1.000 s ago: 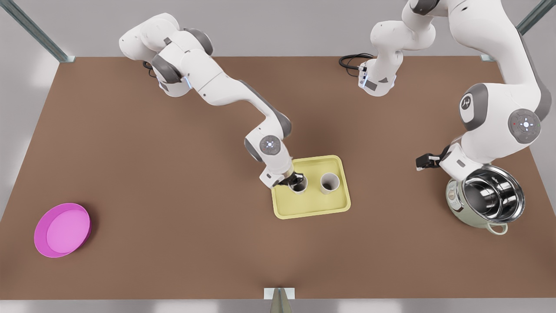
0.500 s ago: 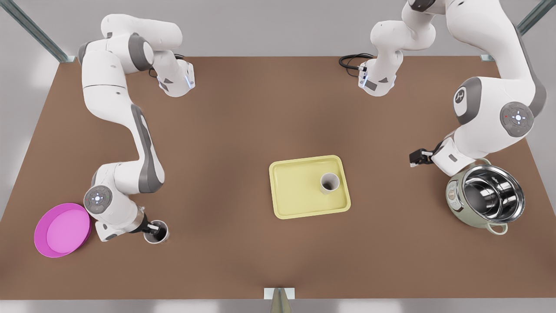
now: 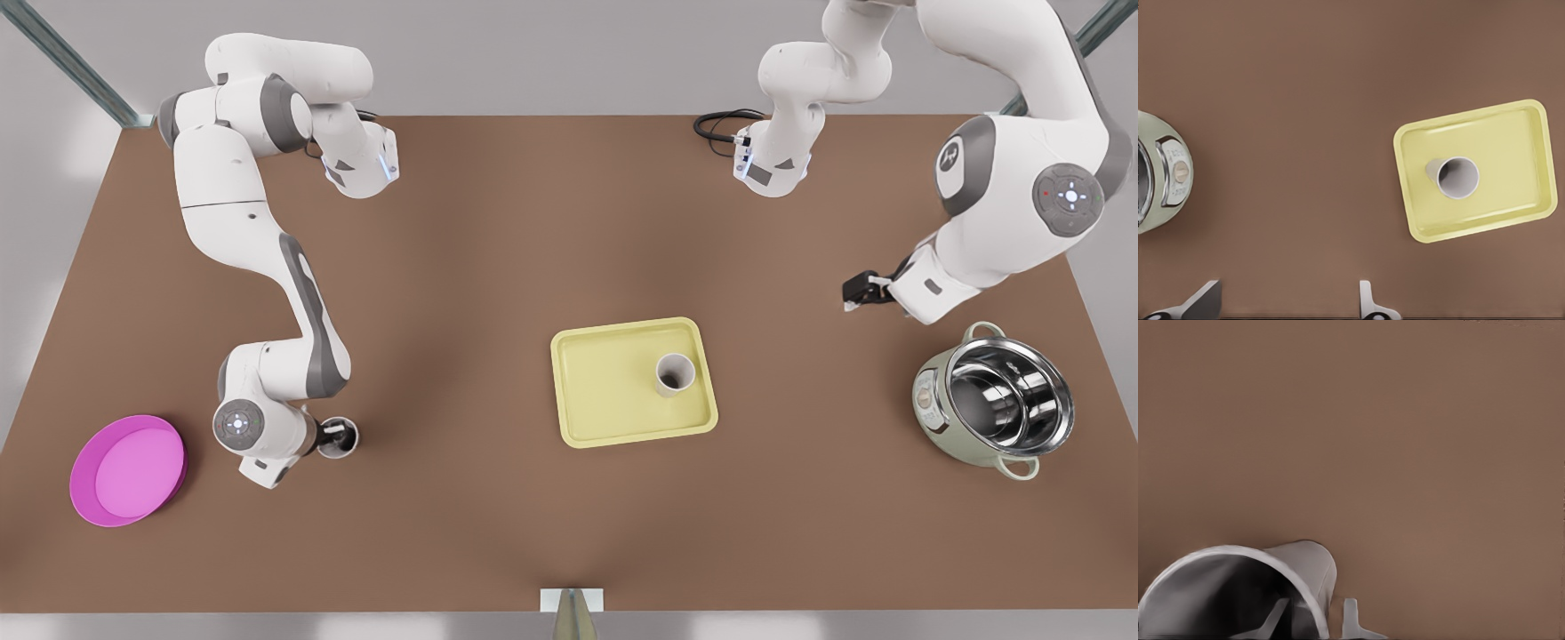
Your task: Use the left arm to pick up the white IKEA cup from the tray and place it on the middle-left position; use the right arm to pick up the white IKEA cup from the tray and place it on the middle-right position
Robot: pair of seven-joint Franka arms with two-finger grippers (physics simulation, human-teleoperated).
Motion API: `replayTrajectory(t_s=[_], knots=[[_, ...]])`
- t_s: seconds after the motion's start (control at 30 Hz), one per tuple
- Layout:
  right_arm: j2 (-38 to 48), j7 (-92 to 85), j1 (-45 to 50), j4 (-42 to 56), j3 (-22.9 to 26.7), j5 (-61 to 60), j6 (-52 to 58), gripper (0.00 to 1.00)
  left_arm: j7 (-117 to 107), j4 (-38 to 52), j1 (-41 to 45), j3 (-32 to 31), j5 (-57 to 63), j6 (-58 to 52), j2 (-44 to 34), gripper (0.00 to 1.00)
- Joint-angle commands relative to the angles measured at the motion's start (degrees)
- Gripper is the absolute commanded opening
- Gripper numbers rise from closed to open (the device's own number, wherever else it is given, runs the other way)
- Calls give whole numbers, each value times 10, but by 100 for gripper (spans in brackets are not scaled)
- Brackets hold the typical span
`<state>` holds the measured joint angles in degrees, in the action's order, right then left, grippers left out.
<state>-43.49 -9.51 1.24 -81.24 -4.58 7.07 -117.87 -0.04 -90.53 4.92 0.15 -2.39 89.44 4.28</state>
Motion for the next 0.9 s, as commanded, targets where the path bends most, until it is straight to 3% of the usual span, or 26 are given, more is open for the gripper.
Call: replayTrajectory(t_s=[0.0, 0.23, 0.43, 0.57, 0.67, 0.77, 0.87], knots=[[1, -184, 0, 0, 0, -9, 5, 100, 1, -1, 1, 0, -1, -48, -8, 100], [1, -203, -16, 0, 0, -10, 16, 100, -12, -6, 3, -2, -6, -69, -24, 100], [30, -212, -20, 3, -3, -36, 95, 100, -14, -6, 11, -38, -3, -4, 1, 100], [116, -139, -16, 35, -3, -67, 273, 100, -47, -6, 43, -40, -3, 51, 18, 100], [220, -22, -19, 50, -5, -63, 273, 100, -233, 1, 133, -41, 4, 96, 67, 100], [285, -15, -15, 49, 34, -68, 309, 100, -279, -1, 163, -41, 24, 112, 94, 100], [322, 8, -18, 9, 33, -68, 309, 100, -283, 2, 167, -41, 24, 127, 111, 100]])
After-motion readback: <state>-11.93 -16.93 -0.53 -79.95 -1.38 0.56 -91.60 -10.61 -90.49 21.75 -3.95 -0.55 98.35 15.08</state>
